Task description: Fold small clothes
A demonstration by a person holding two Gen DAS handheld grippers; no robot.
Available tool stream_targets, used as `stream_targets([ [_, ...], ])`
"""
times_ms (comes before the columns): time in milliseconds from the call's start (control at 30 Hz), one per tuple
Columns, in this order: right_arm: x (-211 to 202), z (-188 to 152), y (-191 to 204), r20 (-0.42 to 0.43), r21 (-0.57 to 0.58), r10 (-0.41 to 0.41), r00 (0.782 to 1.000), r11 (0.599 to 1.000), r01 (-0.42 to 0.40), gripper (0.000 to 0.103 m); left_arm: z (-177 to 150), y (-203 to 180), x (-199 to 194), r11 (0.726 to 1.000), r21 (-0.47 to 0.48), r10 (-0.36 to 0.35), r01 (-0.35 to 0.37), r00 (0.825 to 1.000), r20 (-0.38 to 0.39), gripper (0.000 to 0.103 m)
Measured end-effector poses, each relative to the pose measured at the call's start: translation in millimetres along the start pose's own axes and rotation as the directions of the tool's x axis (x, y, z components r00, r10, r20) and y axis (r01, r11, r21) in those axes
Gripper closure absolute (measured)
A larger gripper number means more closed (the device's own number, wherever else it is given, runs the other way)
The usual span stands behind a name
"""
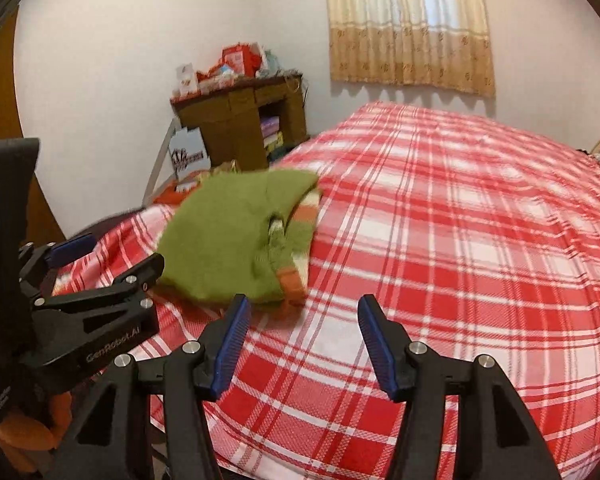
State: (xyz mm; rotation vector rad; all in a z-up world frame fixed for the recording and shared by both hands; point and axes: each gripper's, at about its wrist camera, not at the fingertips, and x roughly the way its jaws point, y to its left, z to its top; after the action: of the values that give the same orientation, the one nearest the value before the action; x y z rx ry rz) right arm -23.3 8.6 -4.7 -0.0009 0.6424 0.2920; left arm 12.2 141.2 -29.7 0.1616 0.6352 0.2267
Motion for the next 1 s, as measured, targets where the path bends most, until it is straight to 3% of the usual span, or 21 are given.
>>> stream_targets([
  [133,-24,10,3,0.075,-0.016,-0.018,0.997,1.0,0.019,0.037,8,1,-24,1.0,0.008,0.023,-0.024,0.996,0.081,0.0],
  [567,-85,30,-4,0.284,0.029,-0.046,0.958,0.999,0.04,0.031,21,11,-70,0.998,-0.066,0.0,0.015,0.977,0.214,0.0],
  [833,-98,32,-4,0.331,0.042,-0.051,0.942,0.998,0.039,0.028,23,12,-82,0.996,-0.09,0.01,0.012,0.971,0.24,0.0],
  [1000,-98,31,0,0.33,0.038,-0.043,0.943,0.999,0.032,0.027,24,15,-81,0.994,-0.106,0.006,0.019,0.974,0.226,0.0],
])
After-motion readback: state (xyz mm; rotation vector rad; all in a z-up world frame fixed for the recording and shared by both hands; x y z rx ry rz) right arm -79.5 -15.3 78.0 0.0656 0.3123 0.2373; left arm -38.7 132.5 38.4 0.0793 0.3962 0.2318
